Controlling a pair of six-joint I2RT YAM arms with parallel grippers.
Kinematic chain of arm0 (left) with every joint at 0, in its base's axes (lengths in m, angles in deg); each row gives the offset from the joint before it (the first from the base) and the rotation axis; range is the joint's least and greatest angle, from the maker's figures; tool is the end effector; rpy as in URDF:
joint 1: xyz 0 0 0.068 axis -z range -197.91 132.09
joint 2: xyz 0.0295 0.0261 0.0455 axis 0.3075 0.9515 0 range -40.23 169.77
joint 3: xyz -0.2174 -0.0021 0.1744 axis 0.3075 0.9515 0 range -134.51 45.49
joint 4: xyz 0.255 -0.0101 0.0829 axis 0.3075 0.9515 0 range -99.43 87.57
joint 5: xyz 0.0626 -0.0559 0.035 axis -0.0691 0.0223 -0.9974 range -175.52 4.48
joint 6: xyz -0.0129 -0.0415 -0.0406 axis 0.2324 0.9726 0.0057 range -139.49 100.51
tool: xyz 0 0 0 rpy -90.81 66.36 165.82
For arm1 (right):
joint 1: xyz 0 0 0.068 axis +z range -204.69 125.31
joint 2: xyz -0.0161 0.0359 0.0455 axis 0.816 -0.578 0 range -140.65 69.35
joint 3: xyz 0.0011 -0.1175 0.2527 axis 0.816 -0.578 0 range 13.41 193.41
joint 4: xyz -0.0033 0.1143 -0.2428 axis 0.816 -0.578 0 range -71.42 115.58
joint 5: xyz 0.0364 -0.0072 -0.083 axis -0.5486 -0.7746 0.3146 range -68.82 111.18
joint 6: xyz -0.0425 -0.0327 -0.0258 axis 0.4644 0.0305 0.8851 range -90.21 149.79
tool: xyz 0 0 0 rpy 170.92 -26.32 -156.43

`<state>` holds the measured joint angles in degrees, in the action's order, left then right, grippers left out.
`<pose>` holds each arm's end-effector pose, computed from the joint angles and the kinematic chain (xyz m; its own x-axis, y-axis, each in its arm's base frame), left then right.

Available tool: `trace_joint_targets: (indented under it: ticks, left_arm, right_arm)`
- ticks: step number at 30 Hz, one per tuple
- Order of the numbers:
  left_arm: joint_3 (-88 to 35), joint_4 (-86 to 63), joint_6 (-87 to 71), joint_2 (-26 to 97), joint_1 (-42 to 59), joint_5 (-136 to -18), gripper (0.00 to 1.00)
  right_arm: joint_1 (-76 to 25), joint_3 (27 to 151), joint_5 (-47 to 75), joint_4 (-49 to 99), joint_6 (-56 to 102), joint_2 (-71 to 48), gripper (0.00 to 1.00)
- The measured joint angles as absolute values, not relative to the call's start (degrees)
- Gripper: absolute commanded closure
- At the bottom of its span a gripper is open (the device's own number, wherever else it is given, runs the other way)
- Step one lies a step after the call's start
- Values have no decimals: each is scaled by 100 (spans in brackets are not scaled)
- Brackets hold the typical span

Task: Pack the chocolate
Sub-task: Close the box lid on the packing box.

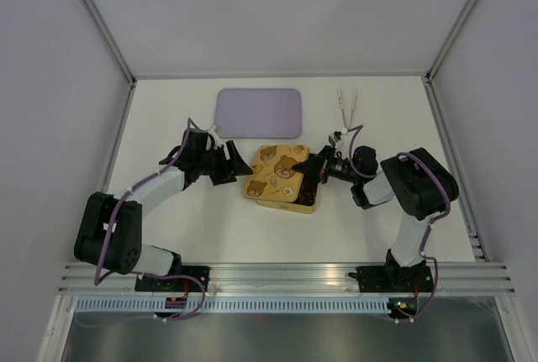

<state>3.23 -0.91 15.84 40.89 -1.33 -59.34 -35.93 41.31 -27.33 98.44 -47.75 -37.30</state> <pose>0.2716 -0.1010 0.1855 -0.8890 -0.2768 -0.3648 0.0347 0.7536 -0.6564 0.2809 0.1299 0.1258 -0.9179 0.3714 -0.1396 -0.1034 0.1158 0.9879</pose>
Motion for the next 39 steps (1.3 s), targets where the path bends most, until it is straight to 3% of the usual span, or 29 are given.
trace_joint_targets:
  ticks: [8, 18, 24, 30, 37, 39]
  left_arm:
    - [323, -104, 1593, 4059, -133, -5845, 23]
    - [214, -209, 1691, 3888, -57, -5812, 21]
    - [111, -233, 1698, 4021, 188, -5814, 20]
    - [-182, -238, 1700, 4448, 424, -5814, 20]
    - [-442, -299, 1702, 4767, 606, -5814, 20]
    - [-450, -341, 1704, 4808, 623, -5812, 20]
  right_arm:
    - [-3621, 4216, -2901, 9855, -5566, -3695, 100]
    - [-3993, 3641, -2984, 9838, -5367, -1848, 100]
    - [-4441, 2968, -3076, 9853, -5077, -1350, 100]
    - [-4725, 2622, -3203, 9844, -5037, -1595, 100]
    - [-5044, 2620, -3472, 10135, -5267, -2937, 100]
    - [-5134, 2585, -3583, 10203, -5302, -3260, 94]
